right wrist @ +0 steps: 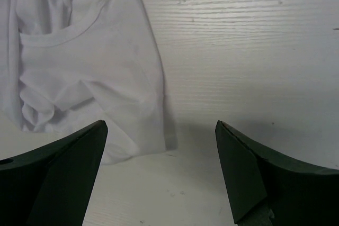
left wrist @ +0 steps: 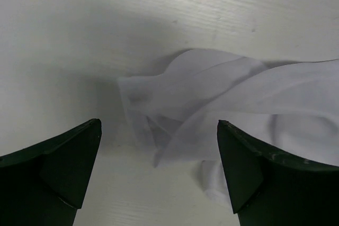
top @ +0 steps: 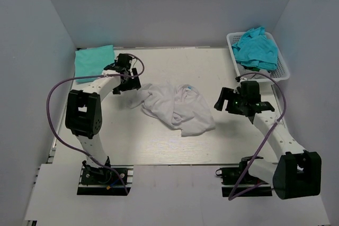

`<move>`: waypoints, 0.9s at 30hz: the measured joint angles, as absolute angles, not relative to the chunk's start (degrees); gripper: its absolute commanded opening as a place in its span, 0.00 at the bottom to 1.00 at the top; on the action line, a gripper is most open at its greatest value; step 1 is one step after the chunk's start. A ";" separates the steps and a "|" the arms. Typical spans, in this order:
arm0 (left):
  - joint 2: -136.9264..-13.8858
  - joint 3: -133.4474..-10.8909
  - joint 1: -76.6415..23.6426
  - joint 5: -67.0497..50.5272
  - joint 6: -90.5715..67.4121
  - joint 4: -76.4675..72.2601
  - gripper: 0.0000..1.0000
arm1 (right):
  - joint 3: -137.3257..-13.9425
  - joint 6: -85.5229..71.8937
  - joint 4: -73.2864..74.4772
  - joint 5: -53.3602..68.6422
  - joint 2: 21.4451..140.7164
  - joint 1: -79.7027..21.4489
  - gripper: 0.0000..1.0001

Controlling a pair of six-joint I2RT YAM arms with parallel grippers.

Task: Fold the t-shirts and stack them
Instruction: Flatten out the tshirt

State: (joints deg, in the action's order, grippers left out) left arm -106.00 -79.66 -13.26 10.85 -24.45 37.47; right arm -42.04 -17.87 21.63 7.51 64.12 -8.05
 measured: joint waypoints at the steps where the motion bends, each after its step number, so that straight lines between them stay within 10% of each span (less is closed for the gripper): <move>1: -105.51 -78.39 -13.26 12.08 -24.99 37.74 1.00 | -42.04 -17.63 21.63 7.60 64.49 -9.17 0.88; 9: -106.32 -75.81 -12.80 14.50 -26.83 37.91 0.95 | -44.27 -15.73 23.07 3.92 73.84 -16.14 0.90; 16: -112.05 -77.60 -12.60 14.17 -27.18 36.25 0.45 | -50.28 -15.46 22.44 -0.84 81.43 -21.56 0.90; 18: -112.53 -77.60 -12.58 13.52 -27.03 34.83 0.05 | -54.19 -14.70 21.30 -1.89 85.23 -22.63 0.90; 19: -112.53 -77.60 -12.58 12.95 -26.68 34.04 0.00 | -55.96 -14.28 20.71 -2.50 86.96 -22.98 0.90; 27: -110.98 -74.87 -12.78 11.35 -23.77 28.77 0.00 | -68.42 -4.23 11.77 -2.92 100.29 -25.80 0.90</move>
State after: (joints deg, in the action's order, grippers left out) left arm -110.98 -74.87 -12.78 11.35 -23.77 28.77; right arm -68.42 -4.23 11.77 -2.92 100.29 -25.80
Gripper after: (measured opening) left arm 0.017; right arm 0.896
